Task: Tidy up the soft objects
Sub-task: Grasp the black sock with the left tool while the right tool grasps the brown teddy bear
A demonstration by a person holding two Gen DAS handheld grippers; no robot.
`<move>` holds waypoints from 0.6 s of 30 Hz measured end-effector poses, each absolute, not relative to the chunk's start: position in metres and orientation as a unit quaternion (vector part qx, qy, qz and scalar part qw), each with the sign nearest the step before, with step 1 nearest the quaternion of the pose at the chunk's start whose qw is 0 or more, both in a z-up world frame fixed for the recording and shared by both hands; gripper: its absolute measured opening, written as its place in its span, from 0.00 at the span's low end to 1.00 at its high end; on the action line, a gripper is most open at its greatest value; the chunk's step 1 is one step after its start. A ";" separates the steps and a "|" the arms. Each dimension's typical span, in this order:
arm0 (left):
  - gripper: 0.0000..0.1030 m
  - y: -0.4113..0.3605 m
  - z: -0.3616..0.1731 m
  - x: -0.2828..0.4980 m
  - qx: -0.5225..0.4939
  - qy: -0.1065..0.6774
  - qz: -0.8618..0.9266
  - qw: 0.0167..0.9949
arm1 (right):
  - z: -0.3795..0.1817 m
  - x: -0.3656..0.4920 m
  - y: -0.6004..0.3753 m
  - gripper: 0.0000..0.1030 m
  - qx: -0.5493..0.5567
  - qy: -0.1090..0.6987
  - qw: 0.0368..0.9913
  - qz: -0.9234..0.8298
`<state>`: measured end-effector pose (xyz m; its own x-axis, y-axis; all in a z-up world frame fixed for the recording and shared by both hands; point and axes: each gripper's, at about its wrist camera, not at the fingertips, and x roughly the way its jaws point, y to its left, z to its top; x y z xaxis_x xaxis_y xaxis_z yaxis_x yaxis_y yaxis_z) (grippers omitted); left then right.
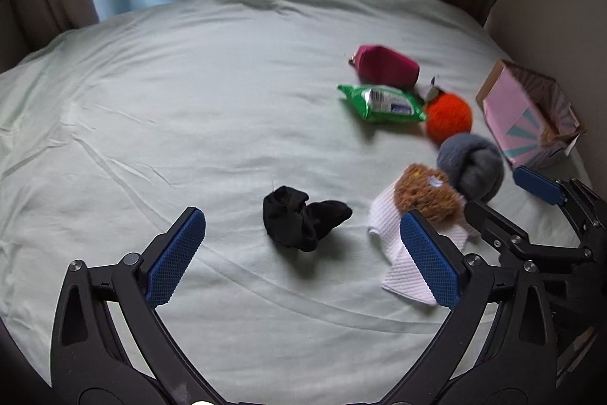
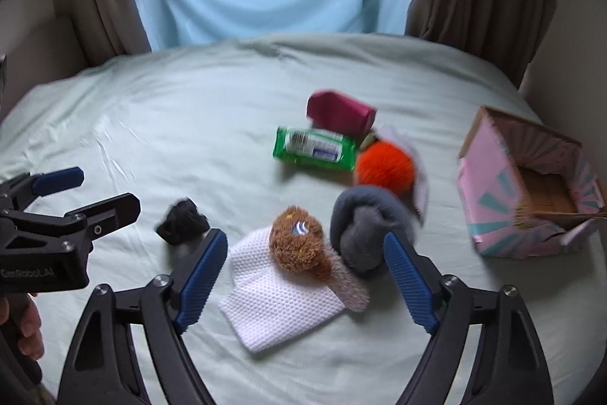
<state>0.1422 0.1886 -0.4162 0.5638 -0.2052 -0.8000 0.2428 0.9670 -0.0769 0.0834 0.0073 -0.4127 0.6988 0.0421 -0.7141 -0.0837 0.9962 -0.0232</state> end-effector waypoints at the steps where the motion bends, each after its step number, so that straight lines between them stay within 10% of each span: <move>1: 0.97 0.188 -0.429 0.146 0.021 0.452 -0.129 0.882 | -0.423 0.087 0.011 0.67 -0.036 0.388 0.920 0.039; 18: 0.66 0.168 -0.508 0.187 0.032 0.479 -0.149 0.865 | -0.480 0.127 0.020 0.48 -0.097 0.380 0.919 0.034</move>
